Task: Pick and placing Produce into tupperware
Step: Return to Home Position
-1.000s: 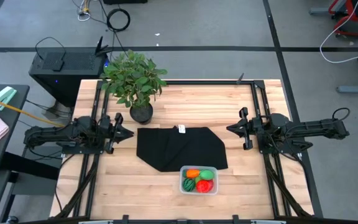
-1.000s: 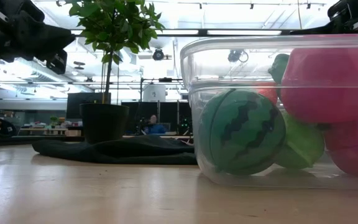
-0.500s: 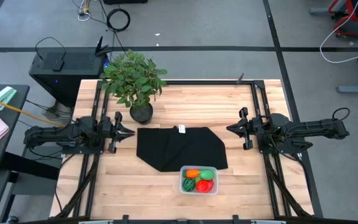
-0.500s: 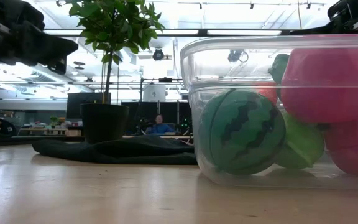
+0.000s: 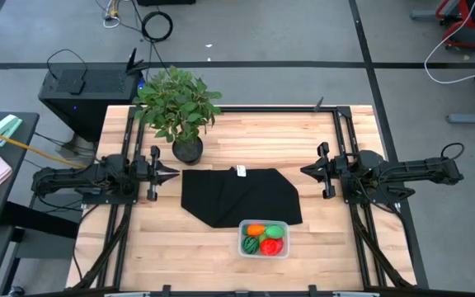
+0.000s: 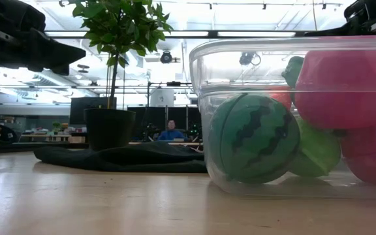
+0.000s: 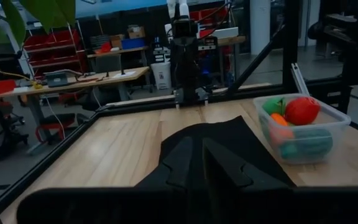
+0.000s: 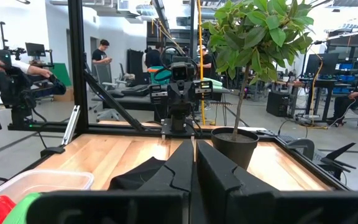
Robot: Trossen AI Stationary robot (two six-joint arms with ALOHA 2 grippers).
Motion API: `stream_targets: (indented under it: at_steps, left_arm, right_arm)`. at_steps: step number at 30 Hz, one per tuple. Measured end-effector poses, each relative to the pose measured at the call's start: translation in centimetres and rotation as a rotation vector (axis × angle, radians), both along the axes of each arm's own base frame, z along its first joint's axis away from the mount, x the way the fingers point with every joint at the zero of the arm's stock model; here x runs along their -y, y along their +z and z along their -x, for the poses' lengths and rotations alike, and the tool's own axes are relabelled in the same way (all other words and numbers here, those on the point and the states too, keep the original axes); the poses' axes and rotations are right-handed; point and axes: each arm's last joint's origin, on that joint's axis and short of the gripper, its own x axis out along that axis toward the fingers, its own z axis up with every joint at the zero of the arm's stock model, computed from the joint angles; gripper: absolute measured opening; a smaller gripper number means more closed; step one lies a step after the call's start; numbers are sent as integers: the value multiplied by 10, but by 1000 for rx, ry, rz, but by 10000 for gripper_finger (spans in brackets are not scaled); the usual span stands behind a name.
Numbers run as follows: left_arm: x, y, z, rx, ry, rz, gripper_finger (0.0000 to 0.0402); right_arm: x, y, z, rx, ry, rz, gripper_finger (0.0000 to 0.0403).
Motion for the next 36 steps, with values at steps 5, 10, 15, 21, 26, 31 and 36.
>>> stream_targets:
  at_steps: [5,10,15,21,26,31,36]
  left_arm:
    - [0,6,0,58,-2,-1,42]
    - [0,6,0,59,-1,-1,36]
    - [0,6,0,61,-1,-1,37]
    - [0,6,0,66,0,-2,43]
    - [0,6,0,66,0,-2,37]
    - [0,6,0,67,0,-2,31]
    - [0,6,0,67,0,-2,32]
  right_arm:
    - [0,0,0,0,0,0,26]
    - [0,0,0,0,0,0,26]
    - [0,0,0,0,0,0,26]
    - [0,0,0,0,0,0,26]
    - [0,0,0,0,0,0,26]
    - [0,0,0,0,0,0,26]
    - [0,0,0,0,0,0,26]
